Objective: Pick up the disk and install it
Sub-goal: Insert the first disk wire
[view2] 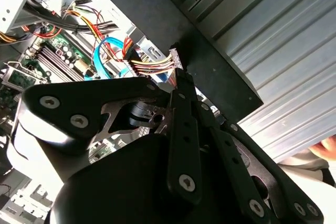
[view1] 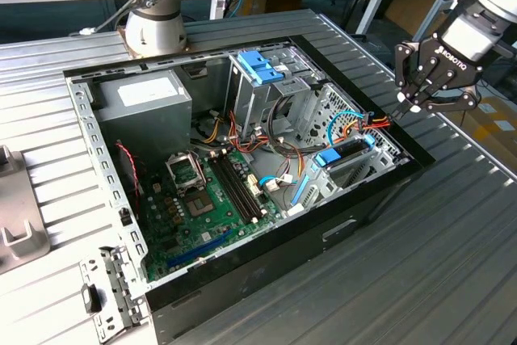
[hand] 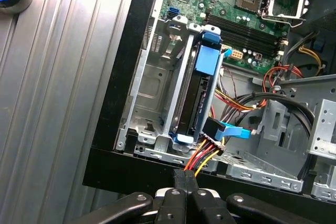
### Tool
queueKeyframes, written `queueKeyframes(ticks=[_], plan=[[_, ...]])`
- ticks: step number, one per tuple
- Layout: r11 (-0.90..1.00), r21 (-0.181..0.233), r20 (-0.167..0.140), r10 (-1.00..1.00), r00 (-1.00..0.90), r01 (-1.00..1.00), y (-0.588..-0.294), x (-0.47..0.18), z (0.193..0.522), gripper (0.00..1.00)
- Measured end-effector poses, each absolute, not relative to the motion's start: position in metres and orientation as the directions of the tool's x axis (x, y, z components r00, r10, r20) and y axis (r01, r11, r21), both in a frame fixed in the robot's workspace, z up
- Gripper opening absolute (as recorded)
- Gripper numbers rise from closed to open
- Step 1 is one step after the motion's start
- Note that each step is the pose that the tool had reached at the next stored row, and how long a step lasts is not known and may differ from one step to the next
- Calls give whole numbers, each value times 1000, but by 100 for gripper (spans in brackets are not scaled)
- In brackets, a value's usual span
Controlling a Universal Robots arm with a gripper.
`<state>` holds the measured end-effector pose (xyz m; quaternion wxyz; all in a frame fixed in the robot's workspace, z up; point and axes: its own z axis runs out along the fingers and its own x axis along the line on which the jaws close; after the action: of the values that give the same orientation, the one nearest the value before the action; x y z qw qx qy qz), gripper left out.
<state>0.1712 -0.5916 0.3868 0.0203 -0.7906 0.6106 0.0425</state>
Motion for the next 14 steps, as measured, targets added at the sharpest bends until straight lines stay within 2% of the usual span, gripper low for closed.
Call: queueKeyframes(ticks=[14], plan=[[-299,20,-91,-951,296,-954,-592,171,387,10]])
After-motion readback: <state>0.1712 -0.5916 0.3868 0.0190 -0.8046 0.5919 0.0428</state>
